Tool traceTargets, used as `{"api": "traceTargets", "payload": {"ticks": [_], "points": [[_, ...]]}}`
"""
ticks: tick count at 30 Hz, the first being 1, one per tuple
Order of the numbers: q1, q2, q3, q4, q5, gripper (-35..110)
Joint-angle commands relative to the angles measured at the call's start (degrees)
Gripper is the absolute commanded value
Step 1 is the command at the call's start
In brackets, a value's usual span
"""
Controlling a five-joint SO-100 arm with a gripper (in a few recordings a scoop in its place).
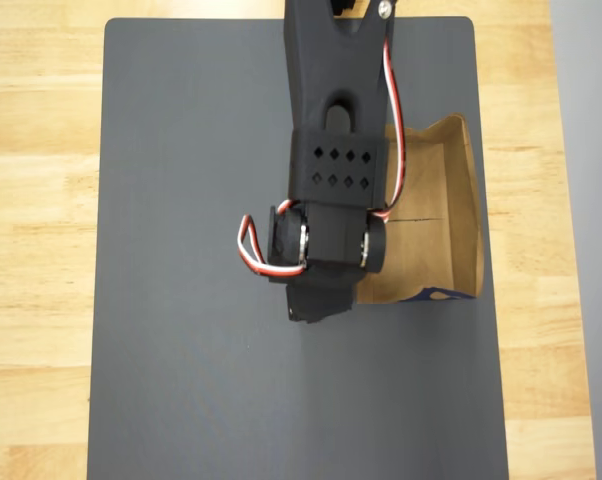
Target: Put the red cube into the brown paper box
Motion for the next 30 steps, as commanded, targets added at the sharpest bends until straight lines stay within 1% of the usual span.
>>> {"api": "traceTargets", "payload": {"ticks": [1, 6, 8, 12, 17, 20, 24, 30], "points": [[2.2, 9.93, 1.41, -0.09, 0.18, 0], [4.31, 20.48, 4.57, -1.93, 0.09, 0], [4.13, 25.84, 8.44, -4.04, -0.79, 0], [0.88, 37.88, 22.85, -14.24, -4.22, 0], [-5.98, 53.17, 43.77, -27.6, -10.63, 0], [-9.76, 58.27, 52.73, -33.22, -12.39, 0], [-14.33, 61.17, 57.57, -33.13, -13.45, 0], [-19.07, 60.12, 59.24, -32.26, -13.62, 0]]}}
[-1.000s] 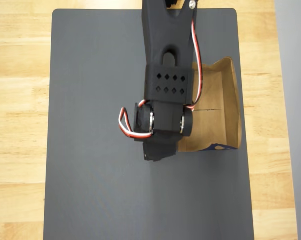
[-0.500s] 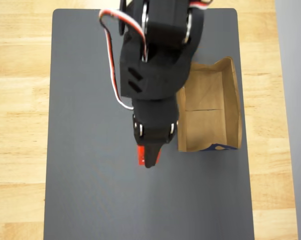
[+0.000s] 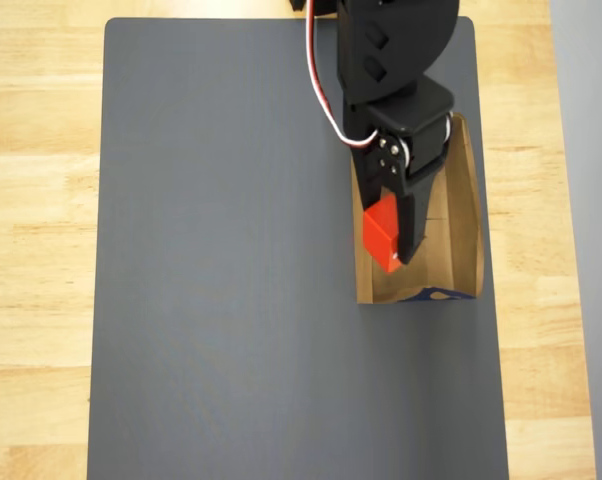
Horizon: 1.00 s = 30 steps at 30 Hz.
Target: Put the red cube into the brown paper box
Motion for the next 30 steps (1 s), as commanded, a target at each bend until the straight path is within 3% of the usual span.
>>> {"api": "traceTargets", "payload": {"ticks": [1, 13, 25, 30], "points": [[-2.99, 1.32, 0.35, 1.14, -1.14, 0], [-7.29, 2.02, 2.81, 6.86, 0.7, 9], [-7.56, 4.13, 4.22, 6.59, 1.05, 30], [-5.89, 10.28, 5.1, 6.94, 3.08, 29]]}}
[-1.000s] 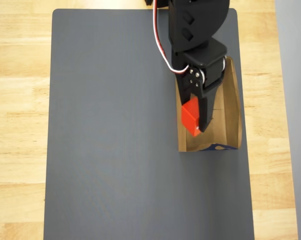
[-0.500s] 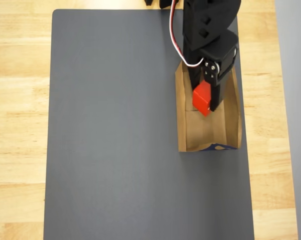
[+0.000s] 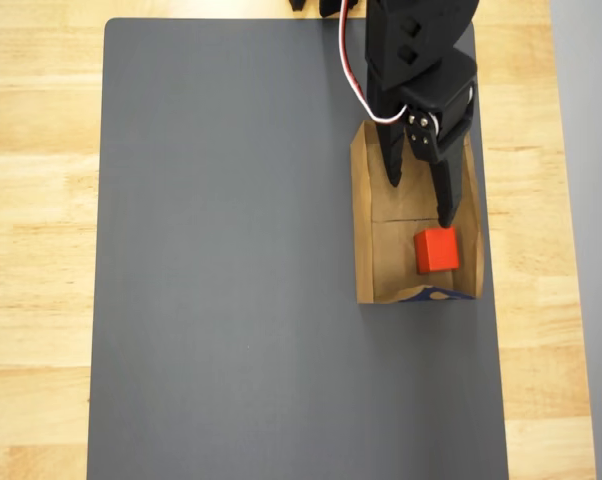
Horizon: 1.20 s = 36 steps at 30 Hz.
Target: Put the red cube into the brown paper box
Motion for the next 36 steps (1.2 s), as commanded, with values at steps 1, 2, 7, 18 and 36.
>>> {"api": "traceTargets", "payload": {"ticks": [1, 2, 7, 18, 36], "points": [[1.32, 7.82, 1.49, 1.58, 1.23, 27], [2.46, 10.37, 2.37, 1.67, 1.14, 24], [9.76, 21.8, 11.78, -5.36, -3.96, 0], [17.05, 41.66, 18.46, 5.89, 11.87, 0], [24.17, 55.55, 23.99, 22.24, 14.24, 0]]}}
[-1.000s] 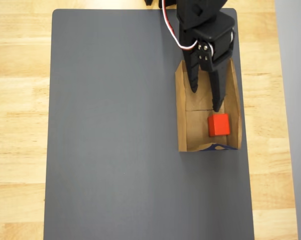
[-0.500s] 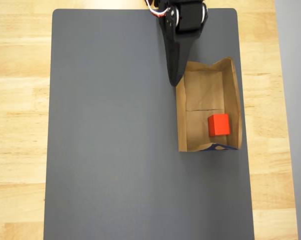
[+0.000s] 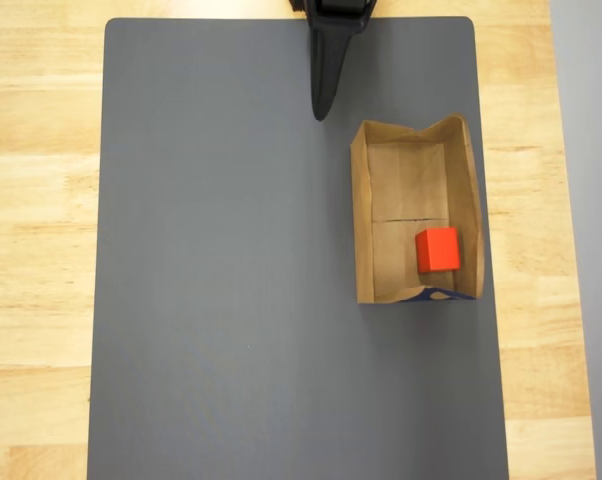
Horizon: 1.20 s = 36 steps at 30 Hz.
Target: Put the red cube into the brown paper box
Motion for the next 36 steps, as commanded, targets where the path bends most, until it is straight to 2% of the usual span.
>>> {"api": "traceTargets", "payload": {"ticks": [1, 36], "points": [[0.88, 0.35, -0.09, 1.14, 0.44, 0], [1.93, 0.35, -0.09, 1.14, 2.11, 0]]}}
